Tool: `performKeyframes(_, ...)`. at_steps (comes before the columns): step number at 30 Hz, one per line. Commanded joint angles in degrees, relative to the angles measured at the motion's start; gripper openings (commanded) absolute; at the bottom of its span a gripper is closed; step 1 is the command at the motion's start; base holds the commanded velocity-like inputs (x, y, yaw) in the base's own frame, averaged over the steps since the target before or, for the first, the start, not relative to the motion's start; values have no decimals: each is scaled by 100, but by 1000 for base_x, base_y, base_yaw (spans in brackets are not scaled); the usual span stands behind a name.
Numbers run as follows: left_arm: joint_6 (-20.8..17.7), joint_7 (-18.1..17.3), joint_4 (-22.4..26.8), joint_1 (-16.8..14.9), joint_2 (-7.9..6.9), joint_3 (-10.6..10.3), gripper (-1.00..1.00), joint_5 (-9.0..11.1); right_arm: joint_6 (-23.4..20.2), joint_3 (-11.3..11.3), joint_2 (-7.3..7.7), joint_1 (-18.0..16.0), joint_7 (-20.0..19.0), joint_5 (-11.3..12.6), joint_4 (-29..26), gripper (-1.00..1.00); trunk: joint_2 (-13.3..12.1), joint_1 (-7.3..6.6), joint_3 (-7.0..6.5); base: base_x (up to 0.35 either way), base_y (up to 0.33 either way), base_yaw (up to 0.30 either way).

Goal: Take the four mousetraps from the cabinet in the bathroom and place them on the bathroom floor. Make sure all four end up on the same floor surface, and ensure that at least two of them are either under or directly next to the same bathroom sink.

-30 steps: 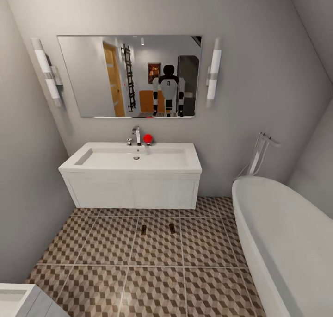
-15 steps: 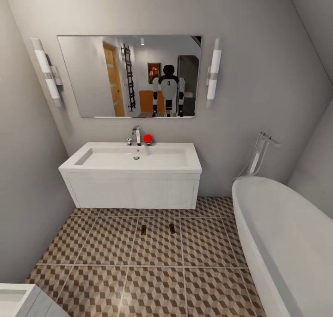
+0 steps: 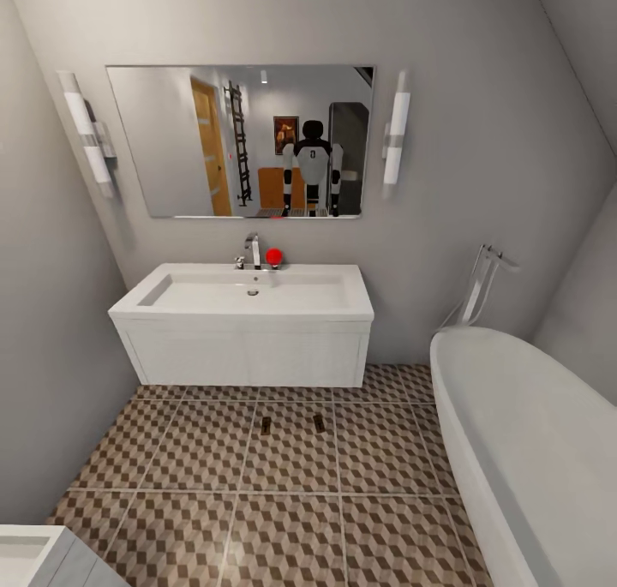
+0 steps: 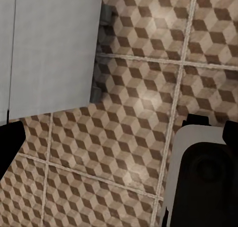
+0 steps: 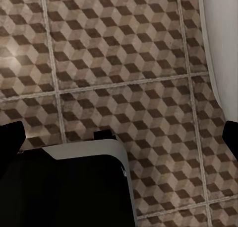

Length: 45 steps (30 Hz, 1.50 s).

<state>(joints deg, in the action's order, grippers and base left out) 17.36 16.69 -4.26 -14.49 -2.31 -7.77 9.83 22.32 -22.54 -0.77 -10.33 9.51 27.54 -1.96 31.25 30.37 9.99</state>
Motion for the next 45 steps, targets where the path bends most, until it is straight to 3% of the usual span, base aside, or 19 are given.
performKeyframes(1,39,0,-23,-10,2,-49,100,54,13,-49,-2,-4,25,35,3,100,9,2,10,0,0,0)
performKeyframes(45,39,-1,-23,-10,1,-49,100,54,13,-49,-2,-4,25,32,3,100,9,2,10,0,0,0)
